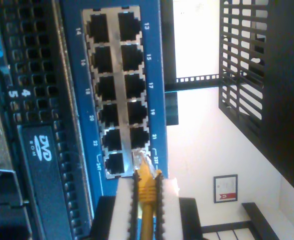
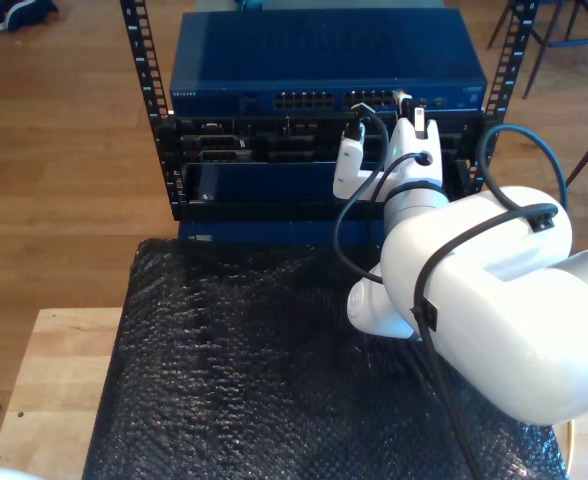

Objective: Grab the cable and plug it in

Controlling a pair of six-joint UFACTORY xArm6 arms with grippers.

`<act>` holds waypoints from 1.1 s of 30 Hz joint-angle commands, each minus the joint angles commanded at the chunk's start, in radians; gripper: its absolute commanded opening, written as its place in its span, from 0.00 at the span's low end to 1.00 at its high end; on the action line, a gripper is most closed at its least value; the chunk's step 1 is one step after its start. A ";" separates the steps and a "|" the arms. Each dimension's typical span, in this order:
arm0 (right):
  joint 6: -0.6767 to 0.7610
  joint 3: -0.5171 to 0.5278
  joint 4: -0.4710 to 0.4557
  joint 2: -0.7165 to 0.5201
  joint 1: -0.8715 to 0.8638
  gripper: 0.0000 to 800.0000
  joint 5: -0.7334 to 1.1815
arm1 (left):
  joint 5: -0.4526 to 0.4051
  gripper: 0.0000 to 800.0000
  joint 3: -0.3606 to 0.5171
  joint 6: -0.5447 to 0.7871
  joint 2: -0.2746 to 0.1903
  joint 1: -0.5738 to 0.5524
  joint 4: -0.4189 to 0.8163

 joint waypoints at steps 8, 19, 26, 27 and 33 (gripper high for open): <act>0.000 0.000 0.000 0.000 0.000 0.00 0.002 | 0.000 1.00 0.000 0.000 0.000 0.000 0.000; 0.002 -0.002 -0.002 0.000 0.002 0.00 0.005 | 0.000 1.00 0.000 0.000 0.000 0.000 0.000; 0.002 -0.003 -0.002 0.000 0.002 0.00 0.008 | 0.000 1.00 0.000 0.000 0.000 0.000 0.002; 0.002 -0.003 -0.002 0.000 0.000 0.00 0.008 | 0.000 1.00 0.000 0.000 0.000 0.000 0.000; 0.000 -0.023 -0.002 0.011 0.002 0.00 0.014 | 0.000 1.00 0.000 0.000 0.000 0.000 0.000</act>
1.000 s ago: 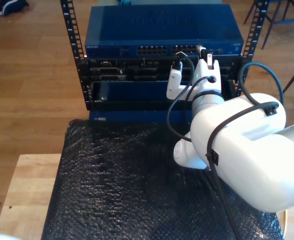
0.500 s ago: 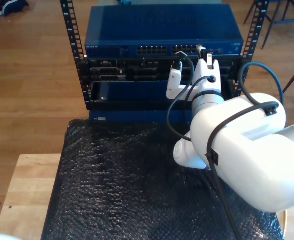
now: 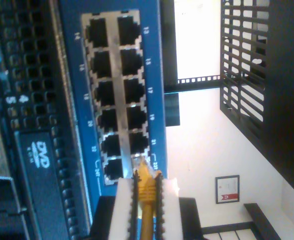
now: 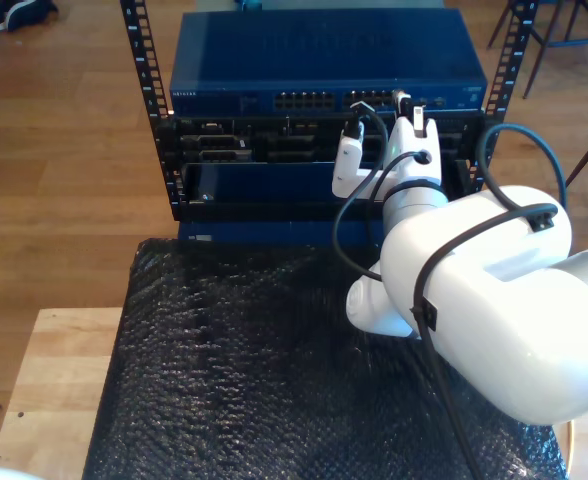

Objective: Grab the cable and plug it in

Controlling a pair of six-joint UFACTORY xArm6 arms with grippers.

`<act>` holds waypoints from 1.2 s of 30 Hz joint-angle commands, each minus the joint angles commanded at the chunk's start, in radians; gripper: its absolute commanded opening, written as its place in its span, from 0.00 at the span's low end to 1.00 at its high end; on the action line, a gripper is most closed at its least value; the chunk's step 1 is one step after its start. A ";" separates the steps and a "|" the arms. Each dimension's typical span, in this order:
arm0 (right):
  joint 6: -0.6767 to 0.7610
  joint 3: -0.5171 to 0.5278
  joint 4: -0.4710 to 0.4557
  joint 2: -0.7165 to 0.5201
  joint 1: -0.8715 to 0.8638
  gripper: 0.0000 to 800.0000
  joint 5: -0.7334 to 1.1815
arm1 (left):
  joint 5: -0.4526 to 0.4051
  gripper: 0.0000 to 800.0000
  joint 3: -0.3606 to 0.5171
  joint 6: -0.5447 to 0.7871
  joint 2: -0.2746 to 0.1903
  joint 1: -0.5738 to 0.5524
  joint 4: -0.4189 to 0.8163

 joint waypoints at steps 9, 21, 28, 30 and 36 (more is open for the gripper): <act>0.000 0.000 0.000 0.002 0.000 0.00 0.002 | 0.000 1.00 0.000 0.000 0.000 0.000 0.000; 0.000 -0.008 0.000 0.002 0.000 0.00 0.002 | 0.000 1.00 0.000 0.000 0.000 0.000 0.000; 0.000 -0.012 -0.002 0.003 0.000 0.00 0.002 | 0.000 1.00 0.000 0.000 0.000 0.000 0.000; 0.000 -0.012 -0.002 0.005 0.000 0.00 0.002 | 0.000 1.00 0.000 0.000 0.000 0.000 0.000; 0.000 -0.011 -0.002 0.005 0.000 0.00 0.002 | 0.000 1.00 0.000 0.000 0.000 0.000 0.000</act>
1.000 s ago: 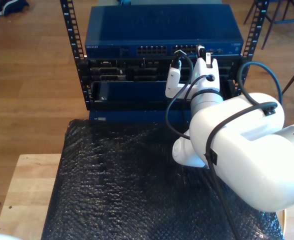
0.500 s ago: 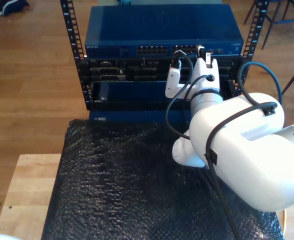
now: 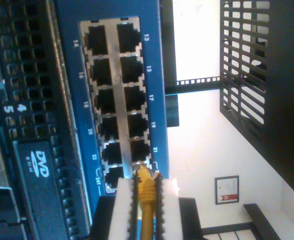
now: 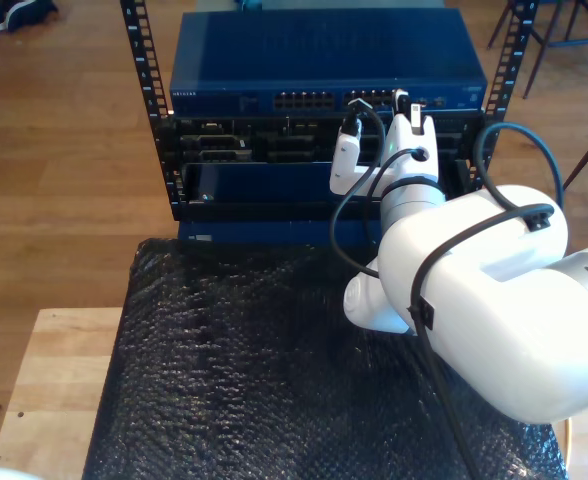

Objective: Grab the cable and plug it in

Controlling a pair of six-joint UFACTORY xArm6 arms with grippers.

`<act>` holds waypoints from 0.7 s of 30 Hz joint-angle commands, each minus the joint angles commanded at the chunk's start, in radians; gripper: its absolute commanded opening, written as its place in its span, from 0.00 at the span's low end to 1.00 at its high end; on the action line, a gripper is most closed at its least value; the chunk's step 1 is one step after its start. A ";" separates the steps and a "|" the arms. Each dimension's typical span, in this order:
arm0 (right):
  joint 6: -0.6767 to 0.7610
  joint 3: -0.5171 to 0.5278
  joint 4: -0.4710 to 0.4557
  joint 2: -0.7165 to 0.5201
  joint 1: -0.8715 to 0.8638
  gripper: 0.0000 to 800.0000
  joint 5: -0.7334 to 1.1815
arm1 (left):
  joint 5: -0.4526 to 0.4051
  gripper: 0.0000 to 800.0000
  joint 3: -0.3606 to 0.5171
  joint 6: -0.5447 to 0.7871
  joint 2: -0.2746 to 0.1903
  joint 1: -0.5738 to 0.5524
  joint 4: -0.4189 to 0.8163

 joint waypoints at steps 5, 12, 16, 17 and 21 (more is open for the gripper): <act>0.000 0.000 0.000 0.000 0.000 0.00 0.000 | 0.000 1.00 0.000 0.000 0.000 0.000 0.000; 0.003 0.003 0.000 -0.002 -0.002 0.17 0.002 | 0.000 1.00 0.000 0.000 0.000 0.000 0.000; 0.005 0.003 -0.002 -0.002 -0.005 0.25 0.006 | 0.000 1.00 0.000 0.000 0.000 0.000 0.000; 0.005 0.005 -0.002 -0.002 -0.005 0.27 0.008 | 0.000 1.00 0.000 0.000 0.000 0.000 0.000; 0.005 0.011 -0.002 -0.002 -0.006 0.29 0.008 | 0.000 1.00 0.000 0.000 0.000 0.000 0.002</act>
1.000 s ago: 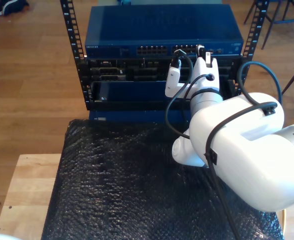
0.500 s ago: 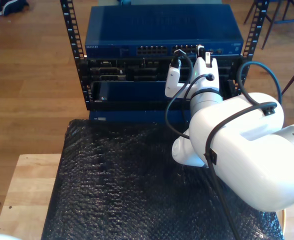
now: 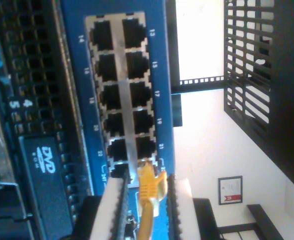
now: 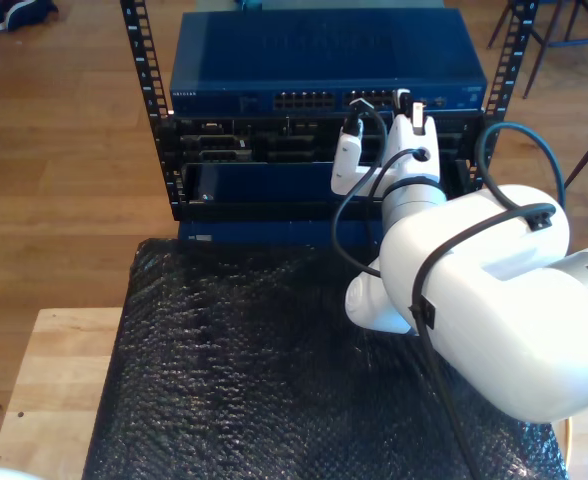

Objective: Grab the cable and plug it in

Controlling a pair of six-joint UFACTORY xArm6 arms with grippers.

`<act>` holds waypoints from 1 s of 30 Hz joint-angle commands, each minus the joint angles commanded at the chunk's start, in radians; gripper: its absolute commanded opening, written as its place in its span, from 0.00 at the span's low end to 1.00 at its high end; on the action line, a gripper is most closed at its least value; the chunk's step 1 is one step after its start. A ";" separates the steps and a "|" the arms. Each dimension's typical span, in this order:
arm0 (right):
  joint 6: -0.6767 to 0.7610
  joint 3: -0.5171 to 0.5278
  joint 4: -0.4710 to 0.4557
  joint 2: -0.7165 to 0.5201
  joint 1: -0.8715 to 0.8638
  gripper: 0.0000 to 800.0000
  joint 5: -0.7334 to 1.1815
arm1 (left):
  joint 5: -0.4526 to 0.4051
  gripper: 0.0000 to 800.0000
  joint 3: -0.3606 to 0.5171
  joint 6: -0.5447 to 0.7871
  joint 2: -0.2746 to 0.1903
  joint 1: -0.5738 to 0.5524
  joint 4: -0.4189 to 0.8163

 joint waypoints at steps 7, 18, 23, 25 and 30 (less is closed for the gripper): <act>0.000 0.023 0.000 -0.014 0.002 0.32 0.014 | 0.000 1.00 0.000 0.000 0.000 0.000 -0.002; 0.002 0.094 -0.002 -0.114 0.003 0.42 0.069 | 0.000 1.00 0.000 0.000 0.000 0.000 -0.002; 0.002 0.135 -0.002 -0.160 0.005 0.46 0.126 | 0.000 1.00 0.000 0.000 0.000 0.000 -0.002; 0.002 0.141 -0.002 -0.175 0.003 0.49 0.160 | 0.000 1.00 0.000 0.000 0.000 0.000 -0.002; 0.002 0.144 -0.002 -0.203 0.002 0.52 0.219 | 0.000 1.00 0.000 0.000 0.000 0.000 -0.002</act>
